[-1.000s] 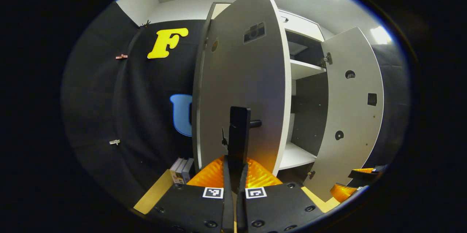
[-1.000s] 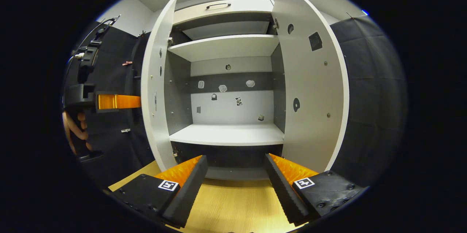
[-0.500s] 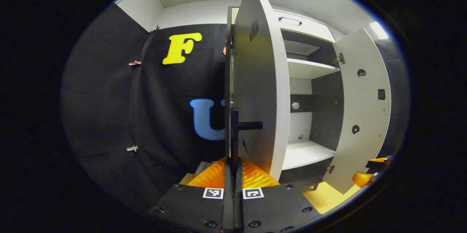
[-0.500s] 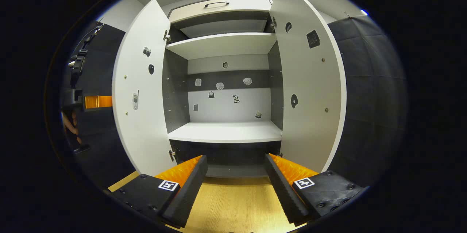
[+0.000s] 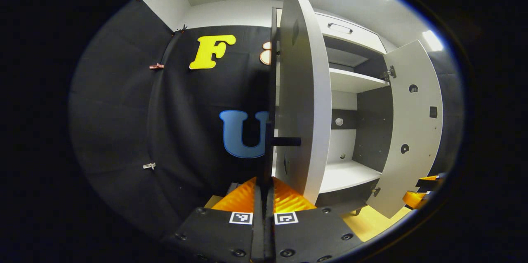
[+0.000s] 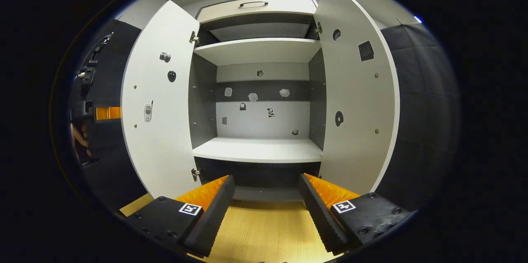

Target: Open the right door of the double-door shoe cabinet with the right hand, and open the left door with the left hand.

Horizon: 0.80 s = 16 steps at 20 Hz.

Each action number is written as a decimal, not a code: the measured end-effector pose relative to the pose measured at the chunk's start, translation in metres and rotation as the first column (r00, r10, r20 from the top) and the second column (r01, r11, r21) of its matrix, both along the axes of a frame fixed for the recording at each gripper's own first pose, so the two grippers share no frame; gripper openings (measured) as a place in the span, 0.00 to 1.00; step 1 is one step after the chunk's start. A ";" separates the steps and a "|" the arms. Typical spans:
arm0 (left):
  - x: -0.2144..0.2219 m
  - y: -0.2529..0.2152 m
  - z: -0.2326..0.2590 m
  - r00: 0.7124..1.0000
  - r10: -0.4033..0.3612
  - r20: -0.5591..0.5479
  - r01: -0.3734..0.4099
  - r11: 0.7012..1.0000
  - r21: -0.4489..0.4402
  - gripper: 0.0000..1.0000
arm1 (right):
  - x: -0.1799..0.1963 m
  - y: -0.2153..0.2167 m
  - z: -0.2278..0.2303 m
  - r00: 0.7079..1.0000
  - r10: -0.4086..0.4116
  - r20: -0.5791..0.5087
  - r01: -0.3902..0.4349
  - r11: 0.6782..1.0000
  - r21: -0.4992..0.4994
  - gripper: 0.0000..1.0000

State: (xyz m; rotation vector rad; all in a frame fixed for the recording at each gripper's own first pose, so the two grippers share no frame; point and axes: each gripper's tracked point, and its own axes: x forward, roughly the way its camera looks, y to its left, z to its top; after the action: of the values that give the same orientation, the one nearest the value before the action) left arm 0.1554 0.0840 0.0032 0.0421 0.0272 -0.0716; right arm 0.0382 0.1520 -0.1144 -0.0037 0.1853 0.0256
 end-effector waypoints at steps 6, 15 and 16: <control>-0.022 0.002 0.000 1.000 0.009 -0.002 -0.009 1.000 -0.013 0.05 | 0.001 -0.011 -0.002 1.000 -0.010 -0.010 0.010 1.000 -0.001 0.99; -0.073 -0.043 -0.003 0.997 0.074 -0.001 -0.074 0.997 -0.011 0.05 | -0.006 -0.038 0.008 1.000 -0.030 -0.011 0.030 0.999 0.023 0.99; -0.075 -0.051 -0.006 0.996 0.085 0.002 -0.085 0.996 -0.012 0.06 | -0.006 -0.043 0.010 0.999 -0.037 -0.009 0.037 0.999 0.022 0.99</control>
State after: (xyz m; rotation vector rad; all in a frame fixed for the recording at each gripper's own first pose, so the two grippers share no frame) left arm 0.0806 0.0331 -0.0026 0.0295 0.0260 0.0138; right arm 0.0320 0.1088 -0.1045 0.0222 0.1936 -0.0095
